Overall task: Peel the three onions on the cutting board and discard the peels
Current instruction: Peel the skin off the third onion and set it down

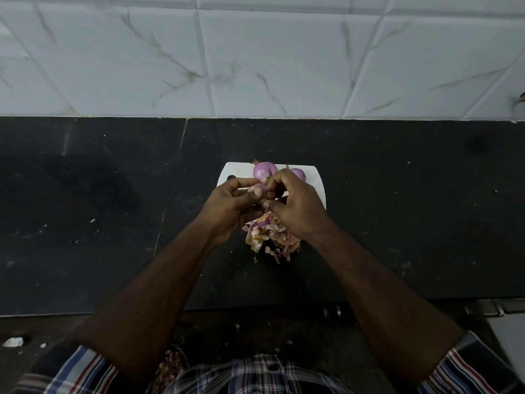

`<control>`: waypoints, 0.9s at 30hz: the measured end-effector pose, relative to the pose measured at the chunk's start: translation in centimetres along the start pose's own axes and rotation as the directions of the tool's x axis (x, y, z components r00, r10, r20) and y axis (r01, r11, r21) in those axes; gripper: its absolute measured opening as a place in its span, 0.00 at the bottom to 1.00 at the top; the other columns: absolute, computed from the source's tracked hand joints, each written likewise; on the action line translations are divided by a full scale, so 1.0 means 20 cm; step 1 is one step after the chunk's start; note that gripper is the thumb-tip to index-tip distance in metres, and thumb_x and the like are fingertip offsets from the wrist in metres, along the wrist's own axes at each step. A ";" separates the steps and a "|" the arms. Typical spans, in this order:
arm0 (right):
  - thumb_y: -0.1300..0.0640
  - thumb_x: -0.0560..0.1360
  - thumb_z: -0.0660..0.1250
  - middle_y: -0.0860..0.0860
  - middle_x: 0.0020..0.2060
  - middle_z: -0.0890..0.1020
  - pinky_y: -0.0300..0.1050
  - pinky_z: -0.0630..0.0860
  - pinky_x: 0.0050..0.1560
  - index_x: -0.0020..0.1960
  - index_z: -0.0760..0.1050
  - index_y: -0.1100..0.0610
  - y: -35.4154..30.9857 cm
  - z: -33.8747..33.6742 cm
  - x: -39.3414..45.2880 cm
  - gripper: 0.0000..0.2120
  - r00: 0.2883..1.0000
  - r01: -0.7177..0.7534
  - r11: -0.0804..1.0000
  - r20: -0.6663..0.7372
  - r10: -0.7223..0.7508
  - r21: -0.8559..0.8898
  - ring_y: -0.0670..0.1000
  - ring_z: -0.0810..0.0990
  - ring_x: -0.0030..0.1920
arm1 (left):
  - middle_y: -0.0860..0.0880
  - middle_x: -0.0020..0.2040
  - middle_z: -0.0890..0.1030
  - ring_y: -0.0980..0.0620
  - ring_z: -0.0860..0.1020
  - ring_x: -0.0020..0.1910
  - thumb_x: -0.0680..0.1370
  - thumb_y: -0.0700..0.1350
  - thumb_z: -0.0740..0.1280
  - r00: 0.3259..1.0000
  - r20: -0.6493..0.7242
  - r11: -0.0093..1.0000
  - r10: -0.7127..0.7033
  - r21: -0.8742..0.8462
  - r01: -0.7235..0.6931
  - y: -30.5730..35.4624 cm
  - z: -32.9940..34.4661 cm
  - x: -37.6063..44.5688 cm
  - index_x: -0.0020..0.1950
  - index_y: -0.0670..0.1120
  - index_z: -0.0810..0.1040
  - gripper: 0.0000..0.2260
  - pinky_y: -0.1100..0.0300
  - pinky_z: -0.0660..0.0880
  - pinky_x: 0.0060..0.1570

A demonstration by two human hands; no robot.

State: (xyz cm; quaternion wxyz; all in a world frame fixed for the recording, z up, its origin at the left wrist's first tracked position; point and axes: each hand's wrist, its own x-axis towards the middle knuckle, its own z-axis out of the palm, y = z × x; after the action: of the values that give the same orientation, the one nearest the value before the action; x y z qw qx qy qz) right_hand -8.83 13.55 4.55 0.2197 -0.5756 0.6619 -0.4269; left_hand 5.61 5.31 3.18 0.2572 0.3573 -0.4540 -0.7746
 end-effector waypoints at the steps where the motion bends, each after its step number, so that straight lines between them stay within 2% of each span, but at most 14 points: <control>1: 0.67 0.71 0.73 0.45 0.40 0.78 0.31 0.75 0.41 0.46 0.72 0.54 0.00 0.00 0.00 0.13 1.000 0.003 1.000 -0.011 -0.002 0.017 0.43 0.77 0.44 | 0.42 0.50 0.84 0.47 0.84 0.43 0.74 0.42 0.72 1.000 -0.002 1.000 -0.001 0.004 0.001 0.00 0.00 0.00 0.66 0.37 0.74 0.22 0.57 0.82 0.42; 6: 0.66 0.69 0.75 0.44 0.40 0.76 0.28 0.71 0.39 0.46 0.72 0.55 0.00 0.00 0.02 0.14 1.000 0.020 1.000 -0.023 -0.020 0.015 0.42 0.75 0.44 | 0.42 0.51 0.84 0.47 0.84 0.44 0.77 0.40 0.71 1.000 -0.009 1.000 0.002 0.030 -0.002 0.01 -0.01 0.01 0.66 0.37 0.75 0.18 0.57 0.81 0.41; 12: 0.65 0.73 0.72 0.47 0.42 0.77 0.24 0.68 0.38 0.45 0.70 0.50 0.02 -0.01 0.02 0.15 0.999 -0.013 0.996 0.040 0.016 -0.089 0.39 0.76 0.41 | 0.41 0.52 0.84 0.46 0.85 0.45 0.77 0.39 0.71 1.000 -0.011 1.000 0.000 0.027 0.001 0.00 -0.01 0.02 0.65 0.38 0.75 0.18 0.55 0.82 0.43; 16: 0.66 0.74 0.71 0.44 0.39 0.76 0.25 0.70 0.40 0.45 0.70 0.51 0.01 -0.02 0.02 0.13 0.998 -0.007 0.998 0.065 0.012 -0.064 0.35 0.76 0.40 | 0.42 0.50 0.84 0.47 0.84 0.45 0.77 0.40 0.71 1.000 -0.018 1.000 -0.010 0.000 0.010 0.00 0.00 0.02 0.64 0.38 0.76 0.17 0.55 0.83 0.45; 19: 0.64 0.71 0.75 0.46 0.42 0.79 0.29 0.74 0.43 0.48 0.73 0.56 0.02 -0.02 0.02 0.12 0.999 0.000 0.998 -0.041 0.002 0.056 0.39 0.77 0.45 | 0.44 0.49 0.85 0.47 0.84 0.45 0.75 0.42 0.72 1.000 -0.021 1.000 -0.005 0.000 0.005 0.00 0.00 0.02 0.64 0.39 0.76 0.18 0.56 0.82 0.45; 21: 0.63 0.70 0.76 0.44 0.47 0.79 0.32 0.77 0.44 0.50 0.74 0.54 0.03 -0.02 0.02 0.14 0.997 0.013 0.997 -0.081 -0.006 0.079 0.43 0.78 0.49 | 0.44 0.49 0.85 0.47 0.84 0.45 0.76 0.42 0.71 1.000 -0.027 1.000 -0.001 0.010 0.001 0.01 0.00 0.02 0.65 0.39 0.76 0.18 0.56 0.82 0.45; 25: 0.64 0.70 0.76 0.38 0.42 0.79 0.38 0.80 0.46 0.46 0.75 0.47 0.05 0.01 0.02 0.15 0.983 0.061 0.998 -0.173 -0.062 -0.014 0.47 0.80 0.49 | 0.41 0.49 0.84 0.46 0.85 0.45 0.77 0.41 0.71 1.000 -0.030 1.000 0.007 0.011 -0.006 0.01 0.01 0.03 0.65 0.39 0.75 0.17 0.57 0.82 0.43; 27: 0.65 0.71 0.75 0.38 0.40 0.78 0.34 0.77 0.44 0.44 0.76 0.49 0.05 0.02 0.02 0.14 0.972 0.078 0.995 -0.215 -0.090 -0.067 0.49 0.80 0.46 | 0.41 0.49 0.85 0.46 0.85 0.45 0.77 0.41 0.71 0.999 -0.035 1.000 0.013 0.012 -0.012 0.01 0.02 0.03 0.65 0.39 0.76 0.17 0.56 0.83 0.44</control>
State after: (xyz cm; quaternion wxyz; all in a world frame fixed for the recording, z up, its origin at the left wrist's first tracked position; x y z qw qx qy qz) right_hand -9.13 13.08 3.52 0.1108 -0.5592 0.6691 -0.4768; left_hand 4.99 4.92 3.36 0.2678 0.3695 -0.4564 -0.7638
